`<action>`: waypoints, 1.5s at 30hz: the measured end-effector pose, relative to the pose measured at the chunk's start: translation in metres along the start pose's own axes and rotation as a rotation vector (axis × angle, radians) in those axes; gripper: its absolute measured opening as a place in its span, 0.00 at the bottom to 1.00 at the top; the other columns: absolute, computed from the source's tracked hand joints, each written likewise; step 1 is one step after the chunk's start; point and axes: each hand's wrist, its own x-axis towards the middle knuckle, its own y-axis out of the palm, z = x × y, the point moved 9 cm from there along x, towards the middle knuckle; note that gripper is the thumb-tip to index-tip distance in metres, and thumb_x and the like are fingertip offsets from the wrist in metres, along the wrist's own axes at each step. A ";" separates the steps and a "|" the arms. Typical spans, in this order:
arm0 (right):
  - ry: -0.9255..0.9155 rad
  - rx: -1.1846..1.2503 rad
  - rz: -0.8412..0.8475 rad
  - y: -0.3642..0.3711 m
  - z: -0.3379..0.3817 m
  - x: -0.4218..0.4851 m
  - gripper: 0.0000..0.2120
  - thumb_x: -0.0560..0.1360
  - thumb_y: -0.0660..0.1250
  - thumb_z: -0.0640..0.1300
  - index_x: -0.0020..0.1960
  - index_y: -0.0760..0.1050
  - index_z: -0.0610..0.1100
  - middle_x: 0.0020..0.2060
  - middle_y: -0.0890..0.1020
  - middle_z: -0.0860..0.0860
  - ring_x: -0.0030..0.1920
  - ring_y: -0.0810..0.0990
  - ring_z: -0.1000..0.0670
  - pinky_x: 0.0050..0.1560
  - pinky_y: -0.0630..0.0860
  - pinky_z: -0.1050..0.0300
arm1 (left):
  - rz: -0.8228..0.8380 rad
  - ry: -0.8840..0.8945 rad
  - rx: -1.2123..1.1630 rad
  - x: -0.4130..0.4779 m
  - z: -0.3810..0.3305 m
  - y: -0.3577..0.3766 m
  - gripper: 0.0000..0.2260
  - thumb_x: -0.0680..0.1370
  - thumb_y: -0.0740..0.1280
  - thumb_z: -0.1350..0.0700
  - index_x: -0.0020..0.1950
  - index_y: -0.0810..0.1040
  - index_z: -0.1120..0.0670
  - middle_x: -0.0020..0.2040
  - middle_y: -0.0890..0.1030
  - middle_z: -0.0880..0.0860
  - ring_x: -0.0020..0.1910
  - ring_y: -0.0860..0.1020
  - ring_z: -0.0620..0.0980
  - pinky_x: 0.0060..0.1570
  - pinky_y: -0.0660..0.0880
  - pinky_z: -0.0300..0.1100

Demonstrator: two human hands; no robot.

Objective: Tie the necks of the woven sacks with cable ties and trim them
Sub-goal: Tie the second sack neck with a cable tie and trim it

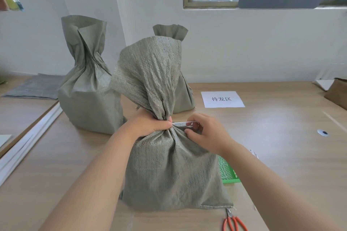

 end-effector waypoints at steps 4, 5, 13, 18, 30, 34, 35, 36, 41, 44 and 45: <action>0.087 0.040 -0.005 -0.006 -0.028 -0.012 0.10 0.71 0.70 0.52 0.52 0.77 0.52 0.41 0.77 0.56 0.41 0.77 0.54 0.45 0.76 0.56 | -0.017 -0.019 0.003 0.006 0.002 0.000 0.03 0.68 0.76 0.50 0.40 0.85 0.44 0.44 0.85 0.41 0.49 0.81 0.40 0.54 0.75 0.40; 0.104 0.046 -0.011 -0.007 -0.034 -0.016 0.11 0.71 0.70 0.51 0.52 0.77 0.53 0.42 0.77 0.56 0.43 0.77 0.54 0.46 0.76 0.57 | -0.009 -0.017 -0.004 0.007 0.001 0.001 0.03 0.69 0.76 0.51 0.40 0.85 0.45 0.42 0.85 0.41 0.47 0.81 0.39 0.52 0.74 0.39; 0.340 0.116 -0.117 -0.014 -0.093 -0.059 0.08 0.78 0.66 0.47 0.58 0.76 0.50 0.45 0.77 0.54 0.46 0.76 0.57 0.47 0.71 0.62 | -0.014 -0.025 -0.092 0.015 -0.004 0.004 0.04 0.71 0.76 0.60 0.39 0.84 0.52 0.37 0.85 0.43 0.39 0.80 0.38 0.49 0.75 0.39; 0.541 0.138 -0.068 0.004 -0.139 -0.100 0.08 0.78 0.67 0.48 0.57 0.76 0.50 0.45 0.79 0.51 0.43 0.78 0.50 0.46 0.75 0.53 | -0.069 -0.064 -0.077 0.018 0.001 0.000 0.04 0.70 0.77 0.56 0.42 0.85 0.53 0.43 0.86 0.46 0.45 0.81 0.44 0.51 0.75 0.40; 0.803 0.032 0.181 0.078 -0.190 -0.186 0.17 0.73 0.69 0.50 0.61 0.74 0.50 0.48 0.77 0.52 0.48 0.77 0.51 0.46 0.72 0.56 | -0.070 -0.074 -0.112 0.023 0.001 0.002 0.03 0.70 0.76 0.58 0.42 0.85 0.55 0.42 0.85 0.47 0.43 0.79 0.43 0.51 0.74 0.39; 0.887 0.027 0.251 0.096 -0.196 -0.208 0.17 0.73 0.69 0.51 0.61 0.73 0.50 0.47 0.77 0.52 0.47 0.77 0.51 0.46 0.72 0.56 | -0.058 -0.073 -0.106 0.023 0.002 0.002 0.03 0.69 0.75 0.56 0.41 0.84 0.53 0.40 0.84 0.47 0.43 0.79 0.43 0.53 0.75 0.41; 0.898 0.009 0.276 0.101 -0.198 -0.214 0.18 0.73 0.69 0.51 0.61 0.73 0.49 0.48 0.78 0.51 0.48 0.77 0.50 0.47 0.72 0.56 | -0.048 -0.070 -0.098 0.023 0.002 0.002 0.04 0.68 0.75 0.54 0.40 0.84 0.52 0.41 0.85 0.48 0.44 0.79 0.43 0.55 0.76 0.44; 0.904 -0.004 0.302 0.105 -0.200 -0.220 0.18 0.73 0.69 0.51 0.62 0.74 0.48 0.48 0.78 0.50 0.49 0.77 0.49 0.49 0.72 0.56 | -0.044 -0.071 -0.095 0.023 0.002 0.002 0.05 0.67 0.75 0.53 0.40 0.84 0.52 0.42 0.85 0.49 0.45 0.80 0.44 0.57 0.76 0.46; 0.958 -0.028 0.394 0.123 -0.206 -0.249 0.18 0.73 0.67 0.49 0.62 0.72 0.48 0.52 0.77 0.49 0.55 0.79 0.46 0.49 0.70 0.57 | -0.051 -0.093 -0.092 0.022 0.004 0.000 0.14 0.59 0.73 0.44 0.40 0.85 0.47 0.43 0.86 0.44 0.52 0.83 0.47 0.64 0.76 0.51; 0.987 -0.042 0.416 0.128 -0.208 -0.263 0.23 0.71 0.69 0.47 0.65 0.70 0.49 0.50 0.72 0.52 0.53 0.78 0.47 0.47 0.69 0.58 | -0.064 -0.108 -0.107 0.024 0.006 -0.001 0.15 0.58 0.73 0.43 0.42 0.86 0.47 0.44 0.87 0.45 0.54 0.83 0.47 0.64 0.76 0.52; 0.992 -0.051 0.423 0.129 -0.208 -0.267 0.25 0.70 0.69 0.48 0.66 0.69 0.50 0.50 0.71 0.52 0.54 0.78 0.47 0.48 0.70 0.58 | -0.065 -0.115 -0.116 0.025 0.007 -0.001 0.16 0.59 0.74 0.43 0.42 0.86 0.47 0.45 0.87 0.45 0.54 0.83 0.48 0.65 0.76 0.53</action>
